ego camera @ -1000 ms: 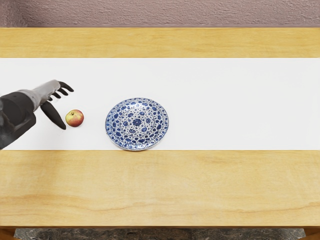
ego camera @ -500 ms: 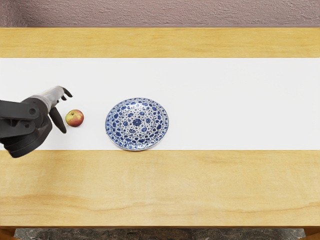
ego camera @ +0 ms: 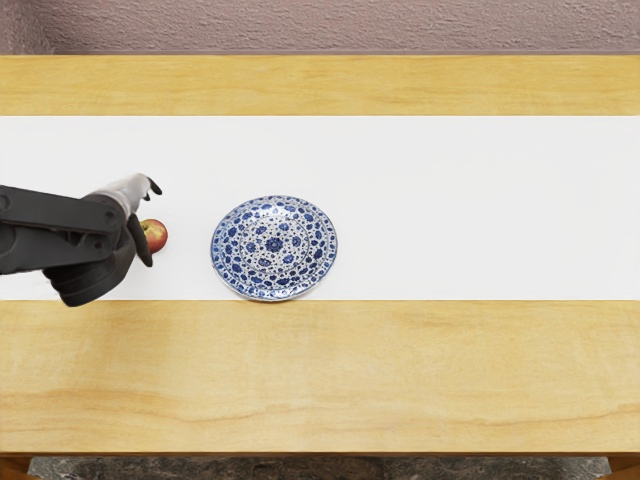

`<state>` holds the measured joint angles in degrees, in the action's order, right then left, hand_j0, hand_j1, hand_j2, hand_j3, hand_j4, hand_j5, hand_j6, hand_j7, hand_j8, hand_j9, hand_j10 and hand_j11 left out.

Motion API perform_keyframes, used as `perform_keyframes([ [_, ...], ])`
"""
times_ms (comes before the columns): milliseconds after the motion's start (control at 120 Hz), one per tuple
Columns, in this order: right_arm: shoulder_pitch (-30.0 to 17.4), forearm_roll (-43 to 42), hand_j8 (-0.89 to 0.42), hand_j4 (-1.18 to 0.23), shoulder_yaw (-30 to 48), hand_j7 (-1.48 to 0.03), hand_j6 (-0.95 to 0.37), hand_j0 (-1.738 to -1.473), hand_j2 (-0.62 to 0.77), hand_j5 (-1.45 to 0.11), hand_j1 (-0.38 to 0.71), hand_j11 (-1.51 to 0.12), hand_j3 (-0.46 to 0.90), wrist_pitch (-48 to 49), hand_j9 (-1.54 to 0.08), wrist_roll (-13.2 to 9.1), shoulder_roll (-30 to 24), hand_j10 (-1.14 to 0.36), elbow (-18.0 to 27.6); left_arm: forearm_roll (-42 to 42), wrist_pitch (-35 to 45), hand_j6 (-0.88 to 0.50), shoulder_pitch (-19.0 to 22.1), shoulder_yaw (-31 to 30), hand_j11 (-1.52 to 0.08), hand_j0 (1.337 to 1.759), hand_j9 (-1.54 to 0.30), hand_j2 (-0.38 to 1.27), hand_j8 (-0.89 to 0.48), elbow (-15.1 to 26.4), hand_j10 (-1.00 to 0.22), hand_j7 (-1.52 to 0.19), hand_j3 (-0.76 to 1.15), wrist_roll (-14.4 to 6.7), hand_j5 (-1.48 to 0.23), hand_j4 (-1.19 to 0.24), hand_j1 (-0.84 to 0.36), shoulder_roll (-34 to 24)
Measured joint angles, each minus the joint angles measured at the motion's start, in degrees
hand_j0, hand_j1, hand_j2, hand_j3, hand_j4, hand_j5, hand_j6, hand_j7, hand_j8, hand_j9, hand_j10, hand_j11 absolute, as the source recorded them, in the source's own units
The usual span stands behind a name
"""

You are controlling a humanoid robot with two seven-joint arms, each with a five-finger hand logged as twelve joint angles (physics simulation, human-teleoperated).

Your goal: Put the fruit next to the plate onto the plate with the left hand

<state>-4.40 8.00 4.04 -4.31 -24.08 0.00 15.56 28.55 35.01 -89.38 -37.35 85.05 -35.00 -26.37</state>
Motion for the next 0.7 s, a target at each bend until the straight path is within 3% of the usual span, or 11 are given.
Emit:
perform_keyframes([
  [283, 0.00, 0.00, -0.04, -0.04, 0.00, -0.05, -0.04, -1.658, -0.01, -0.05, -0.31, -0.05, 0.00, 0.00, -0.05, 0.00, 0.00, -0.04, 0.00, -2.54, 0.00, -0.25, 0.63, -0.86, -0.33, 1.658, -0.33, 0.05, -0.25, -3.73, -0.25, -0.33, 0.00, 0.00, -0.33, -0.25, 0.05, 2.80],
  [700, 0.00, 0.00, -0.04, -0.04, 0.00, -0.05, -0.04, -1.658, -0.01, -0.05, -0.31, -0.05, 0.00, 0.00, -0.05, 0.00, 0.00, -0.04, 0.00, -2.68, 0.00, -0.34, 2.11, -3.07, -0.44, 1.658, -0.44, 0.08, -0.34, -8.86, -0.34, -0.44, 0.00, 0.01, -0.44, -0.34, -0.05, 5.80],
])
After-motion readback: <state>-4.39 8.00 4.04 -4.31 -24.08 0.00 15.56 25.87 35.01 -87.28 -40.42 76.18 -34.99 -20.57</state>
